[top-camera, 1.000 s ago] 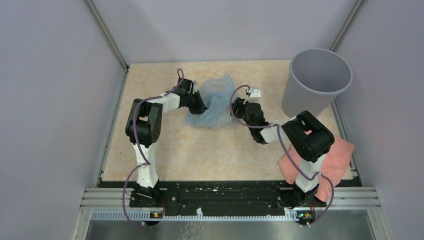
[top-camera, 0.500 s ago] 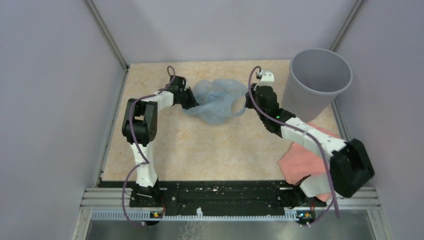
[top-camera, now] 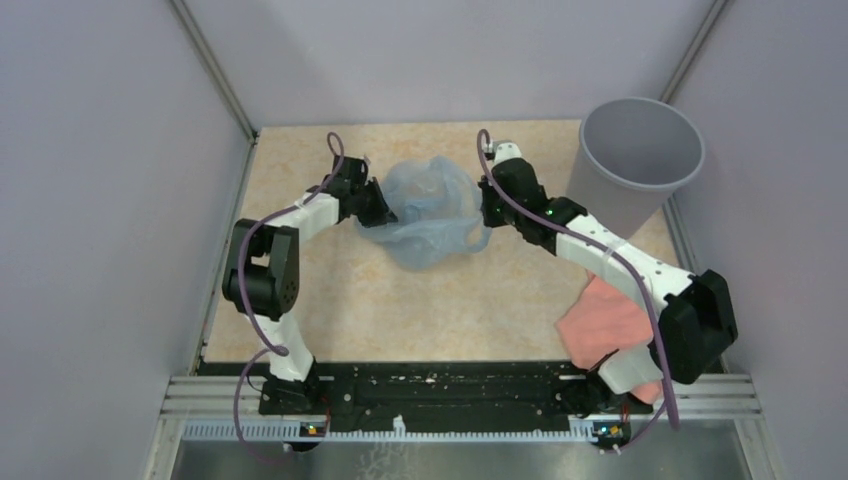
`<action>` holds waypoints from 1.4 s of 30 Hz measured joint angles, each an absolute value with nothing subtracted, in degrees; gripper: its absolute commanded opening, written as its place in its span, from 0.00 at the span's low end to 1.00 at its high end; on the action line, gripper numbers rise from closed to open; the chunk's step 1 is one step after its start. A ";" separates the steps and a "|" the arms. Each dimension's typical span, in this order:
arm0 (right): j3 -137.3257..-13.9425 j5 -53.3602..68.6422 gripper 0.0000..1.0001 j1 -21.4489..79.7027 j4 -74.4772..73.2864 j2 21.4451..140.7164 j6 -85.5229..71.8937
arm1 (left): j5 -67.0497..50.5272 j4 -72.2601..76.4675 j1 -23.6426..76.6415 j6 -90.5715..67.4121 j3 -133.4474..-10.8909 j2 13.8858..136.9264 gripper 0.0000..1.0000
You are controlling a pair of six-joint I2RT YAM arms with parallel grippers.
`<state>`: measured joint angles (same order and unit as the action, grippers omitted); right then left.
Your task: Put the trash bags into the trash bin
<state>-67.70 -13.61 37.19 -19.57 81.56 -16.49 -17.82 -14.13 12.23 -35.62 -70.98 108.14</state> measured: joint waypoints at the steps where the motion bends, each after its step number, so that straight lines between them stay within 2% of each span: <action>1: -68.07 -12.64 0.29 37.50 -20.56 82.56 -16.60 | -18.13 -14.09 12.60 -35.66 -70.04 106.48 0.00; 5: -68.38 -10.31 0.62 37.87 -22.85 82.98 -18.28 | -18.20 -13.10 13.54 -35.68 -65.78 99.72 0.00; 9: -67.26 -8.99 0.73 37.52 -23.20 80.90 -21.12 | -18.04 -12.01 11.90 -36.42 -63.75 98.74 0.00; 12: -62.59 -7.84 0.77 36.62 -22.70 75.48 -24.01 | -18.04 -11.68 10.74 -37.50 -61.56 98.74 0.00; 19: -49.25 -3.90 0.74 34.70 -17.85 62.11 -34.06 | -18.61 -10.46 10.57 -38.89 -59.57 98.74 0.00; 23: -41.85 -0.95 0.72 34.70 -12.45 58.70 -40.99 | -18.94 -9.98 10.57 -39.20 -58.78 98.74 0.00; 30: -33.91 0.14 0.71 34.70 -0.80 59.51 -51.07 | -19.59 -9.78 10.57 -39.31 -58.61 98.74 0.00; 34: -32.16 -0.27 0.65 34.70 7.42 63.61 -55.77 | -19.94 -9.54 10.57 -39.35 -58.61 98.74 0.00; 42: -29.61 -2.26 0.63 34.70 18.57 71.31 -63.07 | -20.29 -9.43 10.57 -39.35 -58.61 98.74 0.00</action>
